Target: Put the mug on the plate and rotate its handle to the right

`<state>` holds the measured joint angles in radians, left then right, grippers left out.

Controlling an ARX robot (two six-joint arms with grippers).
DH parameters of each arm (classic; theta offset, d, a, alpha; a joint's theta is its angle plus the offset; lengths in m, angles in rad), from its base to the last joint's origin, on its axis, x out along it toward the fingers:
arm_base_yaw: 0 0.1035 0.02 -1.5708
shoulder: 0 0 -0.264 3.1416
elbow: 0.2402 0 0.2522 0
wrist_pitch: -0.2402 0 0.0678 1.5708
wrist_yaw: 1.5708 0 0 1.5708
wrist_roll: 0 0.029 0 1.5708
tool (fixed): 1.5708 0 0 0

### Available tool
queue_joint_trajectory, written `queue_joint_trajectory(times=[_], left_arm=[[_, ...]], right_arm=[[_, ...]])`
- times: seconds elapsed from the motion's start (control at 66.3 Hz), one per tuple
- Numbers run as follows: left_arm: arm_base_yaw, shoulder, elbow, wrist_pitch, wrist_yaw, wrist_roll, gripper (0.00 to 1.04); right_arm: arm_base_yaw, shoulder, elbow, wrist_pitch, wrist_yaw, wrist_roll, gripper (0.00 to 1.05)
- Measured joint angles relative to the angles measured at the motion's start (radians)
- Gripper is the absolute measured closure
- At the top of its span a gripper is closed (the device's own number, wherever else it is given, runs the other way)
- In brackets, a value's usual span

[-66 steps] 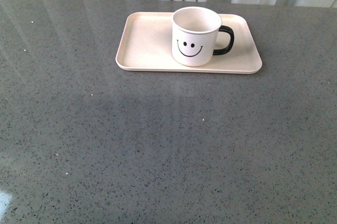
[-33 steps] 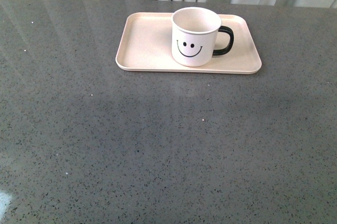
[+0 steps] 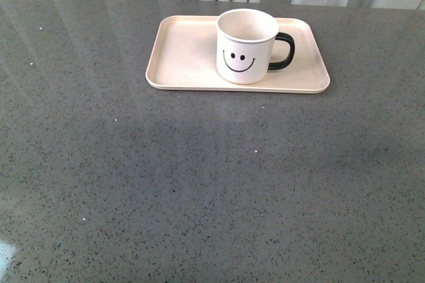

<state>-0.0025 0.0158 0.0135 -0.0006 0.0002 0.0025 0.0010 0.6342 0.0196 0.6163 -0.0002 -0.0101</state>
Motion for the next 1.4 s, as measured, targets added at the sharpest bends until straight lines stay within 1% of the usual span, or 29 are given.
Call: queue_joint_trajectory(times=[0.121, 0.573, 0.89, 0.92, 0.965, 0.995, 1.236, 1.357, 1.402], left_arm=[[0.000, 0.000, 0.000, 0.000, 0.000, 0.000, 0.09], [0.000, 0.000, 0.000, 0.000, 0.000, 0.000, 0.09], [0.000, 0.000, 0.000, 0.000, 0.000, 0.000, 0.09], [0.000, 0.000, 0.000, 0.000, 0.000, 0.000, 0.09], [0.000, 0.000, 0.000, 0.000, 0.000, 0.000, 0.09], [0.000, 0.000, 0.000, 0.000, 0.000, 0.000, 0.09], [0.000, 0.000, 0.000, 0.000, 0.000, 0.000, 0.09], [0.000, 0.000, 0.000, 0.000, 0.000, 0.000, 0.09], [0.000, 0.000, 0.000, 0.000, 0.000, 0.000, 0.09]], right_arm=[[0.000, -0.099, 0.000, -0.090, 0.000, 0.000, 1.03], [0.000, -0.353, -0.001, -0.334, 0.000, 0.000, 1.03], [0.000, -0.457, -0.001, -0.438, 0.000, 0.000, 1.03], [0.000, -0.483, -0.001, -0.466, 0.001, 0.000, 1.03], [0.000, -0.551, -0.001, -0.565, 0.000, 0.000, 1.03], [0.000, -0.586, -0.001, -0.599, 0.002, 0.000, 1.03], [0.000, -0.627, -0.001, -0.614, 0.001, 0.000, 1.03], [0.000, -0.628, -0.001, -0.614, 0.000, 0.000, 0.72], [0.000, -0.628, -0.001, -0.614, 0.000, 0.000, 0.65]])
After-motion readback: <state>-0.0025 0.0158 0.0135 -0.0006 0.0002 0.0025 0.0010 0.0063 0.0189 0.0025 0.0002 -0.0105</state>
